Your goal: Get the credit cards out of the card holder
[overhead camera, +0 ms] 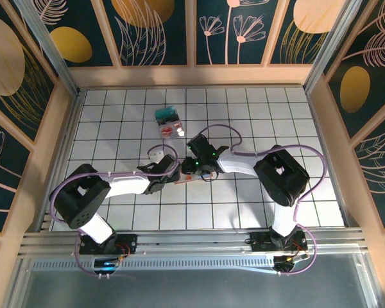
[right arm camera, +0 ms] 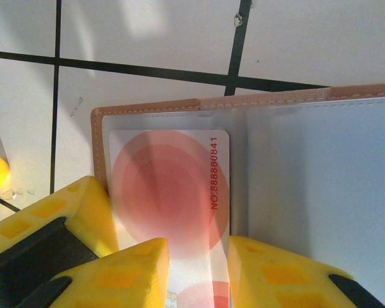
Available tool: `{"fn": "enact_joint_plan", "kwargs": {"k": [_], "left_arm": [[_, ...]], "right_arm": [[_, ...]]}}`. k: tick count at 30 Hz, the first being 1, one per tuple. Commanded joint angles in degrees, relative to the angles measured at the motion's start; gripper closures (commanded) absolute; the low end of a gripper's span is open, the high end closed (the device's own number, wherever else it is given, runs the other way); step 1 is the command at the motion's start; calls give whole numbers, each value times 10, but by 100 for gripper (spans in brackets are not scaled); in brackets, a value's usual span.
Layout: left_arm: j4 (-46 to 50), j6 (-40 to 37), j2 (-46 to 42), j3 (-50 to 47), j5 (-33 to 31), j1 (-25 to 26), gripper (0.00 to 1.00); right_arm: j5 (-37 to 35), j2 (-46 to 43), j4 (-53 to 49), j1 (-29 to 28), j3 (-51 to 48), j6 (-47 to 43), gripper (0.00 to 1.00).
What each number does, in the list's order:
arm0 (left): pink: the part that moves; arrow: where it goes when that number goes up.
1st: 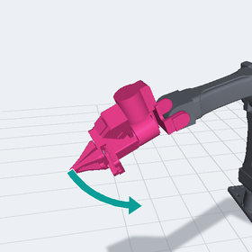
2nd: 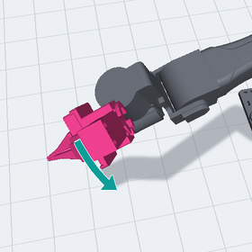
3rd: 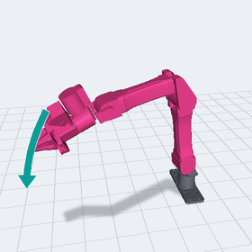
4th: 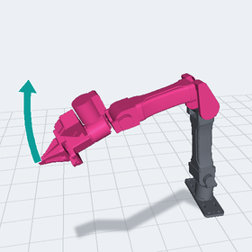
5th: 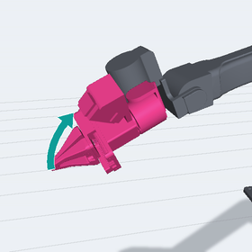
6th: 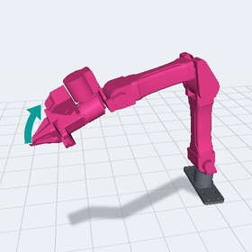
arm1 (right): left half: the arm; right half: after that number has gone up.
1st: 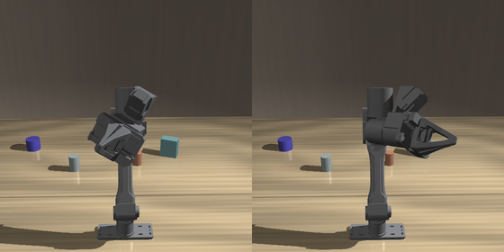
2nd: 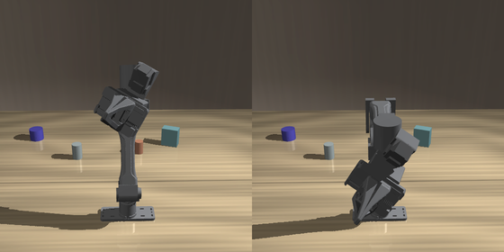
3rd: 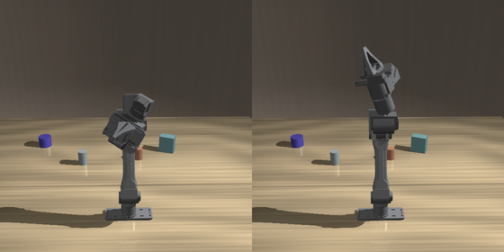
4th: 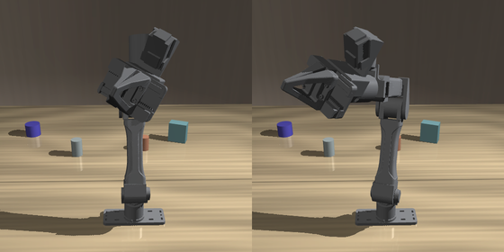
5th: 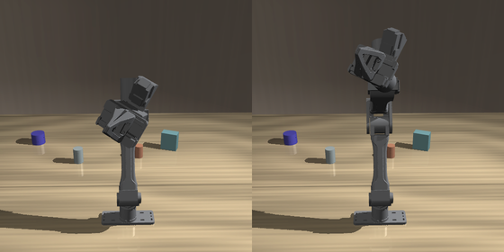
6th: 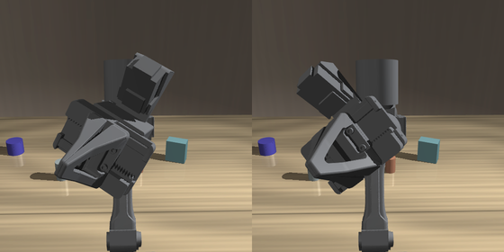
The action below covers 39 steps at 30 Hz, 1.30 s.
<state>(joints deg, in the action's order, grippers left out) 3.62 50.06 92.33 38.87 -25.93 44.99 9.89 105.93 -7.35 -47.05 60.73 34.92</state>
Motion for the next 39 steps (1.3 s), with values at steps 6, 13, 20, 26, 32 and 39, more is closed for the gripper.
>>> {"fn": "enact_joint_plan", "kwargs": {"k": [6, 13, 20, 26, 32, 39], "left_arm": [[29, 12, 17, -10, 11, -4, 1], [27, 11, 23, -8, 16, -4, 1], [29, 7, 40, -6, 21, -4, 1], [31, -1, 50, 1, 25, -3, 1], [34, -7, 55, 6, 29, -3, 1], [40, -9, 79, 11, 26, 4, 1]], "right_arm": [[-43, 0, -43, -4, 7, 8, 69], [-33, -3, -32, -3, -2, 16, 68], [-34, -27, -27, -2, -9, 18, 68], [40, -20, 29, 16, -42, 30, 69], [103, -27, 94, 32, -75, 45, 71], [177, -50, 185, 55, -113, 61, 77]]}}
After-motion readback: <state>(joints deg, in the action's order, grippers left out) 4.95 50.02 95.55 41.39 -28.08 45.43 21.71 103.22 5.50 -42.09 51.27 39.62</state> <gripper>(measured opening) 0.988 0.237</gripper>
